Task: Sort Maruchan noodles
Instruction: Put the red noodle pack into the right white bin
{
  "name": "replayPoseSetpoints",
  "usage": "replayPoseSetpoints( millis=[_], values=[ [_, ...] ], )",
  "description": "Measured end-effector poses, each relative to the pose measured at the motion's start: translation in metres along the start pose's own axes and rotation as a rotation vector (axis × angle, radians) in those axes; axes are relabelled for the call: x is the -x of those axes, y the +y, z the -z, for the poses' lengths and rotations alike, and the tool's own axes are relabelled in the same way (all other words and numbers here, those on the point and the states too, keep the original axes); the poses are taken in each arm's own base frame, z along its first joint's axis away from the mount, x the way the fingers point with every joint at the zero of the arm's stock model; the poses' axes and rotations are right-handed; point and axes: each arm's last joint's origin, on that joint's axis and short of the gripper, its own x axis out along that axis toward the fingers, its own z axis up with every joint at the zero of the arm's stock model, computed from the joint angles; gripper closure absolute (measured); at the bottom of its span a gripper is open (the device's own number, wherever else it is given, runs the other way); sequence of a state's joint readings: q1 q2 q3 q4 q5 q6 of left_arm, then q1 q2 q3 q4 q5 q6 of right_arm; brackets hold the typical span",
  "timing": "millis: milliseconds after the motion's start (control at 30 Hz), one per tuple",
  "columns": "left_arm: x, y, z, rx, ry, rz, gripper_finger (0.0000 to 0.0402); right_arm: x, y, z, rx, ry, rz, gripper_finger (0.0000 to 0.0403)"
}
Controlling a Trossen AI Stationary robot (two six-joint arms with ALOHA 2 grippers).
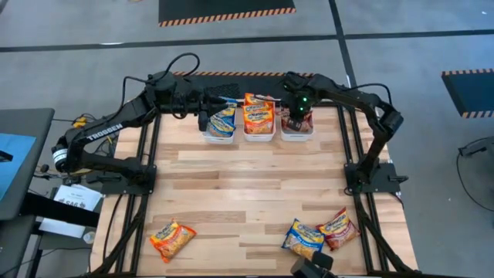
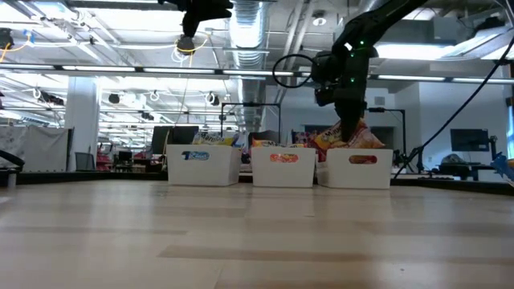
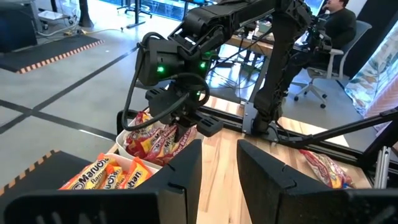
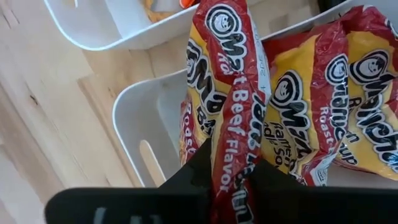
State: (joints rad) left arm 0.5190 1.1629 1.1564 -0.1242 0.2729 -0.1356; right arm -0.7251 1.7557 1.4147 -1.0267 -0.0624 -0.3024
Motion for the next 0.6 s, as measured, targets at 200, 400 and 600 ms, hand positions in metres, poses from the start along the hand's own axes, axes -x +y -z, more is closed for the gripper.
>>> replayPoseSetpoints(
  millis=[200,400,600],
  values=[
    [0.0,0.0,0.0,0.004,0.0,0.0,0.0315,0.0,0.0,0.0,0.0,0.002,0.009,0.0306],
    [0.0,0.0,0.0,0.004,0.0,0.0,0.0315,0.001,-0.001,-0.001,-0.013,-0.014,0.02,0.0238],
    [0.0,0.0,0.0,0.004,0.0,0.0,0.0315,0.017,-0.002,0.003,-0.02,0.078,0.058,0.0189]
  ],
)
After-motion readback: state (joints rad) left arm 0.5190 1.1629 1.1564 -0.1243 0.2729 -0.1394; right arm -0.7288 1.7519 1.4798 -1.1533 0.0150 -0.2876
